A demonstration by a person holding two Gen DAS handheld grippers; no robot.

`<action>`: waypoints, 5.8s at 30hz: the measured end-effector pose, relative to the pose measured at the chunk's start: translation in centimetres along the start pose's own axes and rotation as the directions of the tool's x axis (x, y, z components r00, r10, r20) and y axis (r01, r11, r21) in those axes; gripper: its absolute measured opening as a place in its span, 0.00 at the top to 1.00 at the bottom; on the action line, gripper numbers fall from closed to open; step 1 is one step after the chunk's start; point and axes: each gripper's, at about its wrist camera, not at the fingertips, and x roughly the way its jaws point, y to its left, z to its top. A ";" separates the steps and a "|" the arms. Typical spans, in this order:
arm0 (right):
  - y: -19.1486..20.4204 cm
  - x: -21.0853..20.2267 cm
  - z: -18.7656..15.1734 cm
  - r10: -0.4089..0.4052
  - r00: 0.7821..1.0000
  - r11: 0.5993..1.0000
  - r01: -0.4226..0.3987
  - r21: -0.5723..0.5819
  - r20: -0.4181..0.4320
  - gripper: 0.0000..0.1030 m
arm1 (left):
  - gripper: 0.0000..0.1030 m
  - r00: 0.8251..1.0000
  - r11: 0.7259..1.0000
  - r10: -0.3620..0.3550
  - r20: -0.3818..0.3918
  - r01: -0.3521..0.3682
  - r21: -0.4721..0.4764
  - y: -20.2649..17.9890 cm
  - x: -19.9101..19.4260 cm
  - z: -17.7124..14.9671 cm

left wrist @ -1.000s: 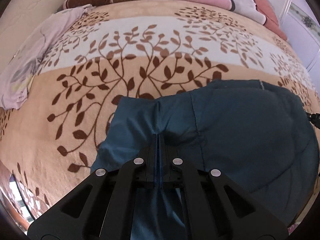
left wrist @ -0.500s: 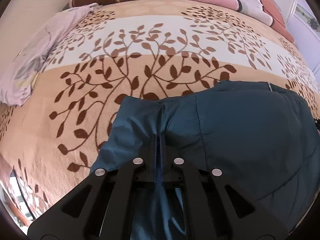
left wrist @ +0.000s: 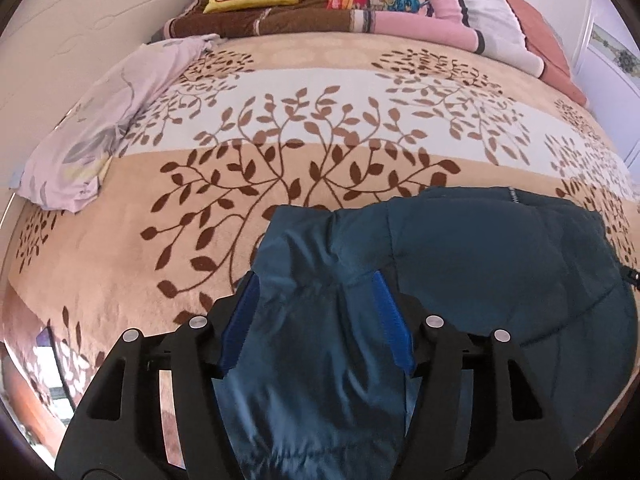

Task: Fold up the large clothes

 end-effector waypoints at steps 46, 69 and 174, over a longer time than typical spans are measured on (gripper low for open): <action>-9.2 -8.7 -18.6 0.180 0.983 0.951 -0.169 0.260 -0.019 0.80 | 0.26 0.937 0.870 -0.341 -0.082 0.282 -0.404 7.8 -8.1 -19.6; -4.5 -5.6 -16.4 0.034 0.999 0.997 -0.035 0.067 0.011 0.66 | 0.69 0.965 0.950 -0.258 -0.053 0.244 -0.195 4.0 -5.0 -17.1; 20.9 7.0 -7.5 0.028 0.993 0.955 -0.061 -0.290 -0.118 0.99 | 0.23 0.915 0.789 -0.392 0.094 0.387 -0.477 5.6 -3.2 -18.0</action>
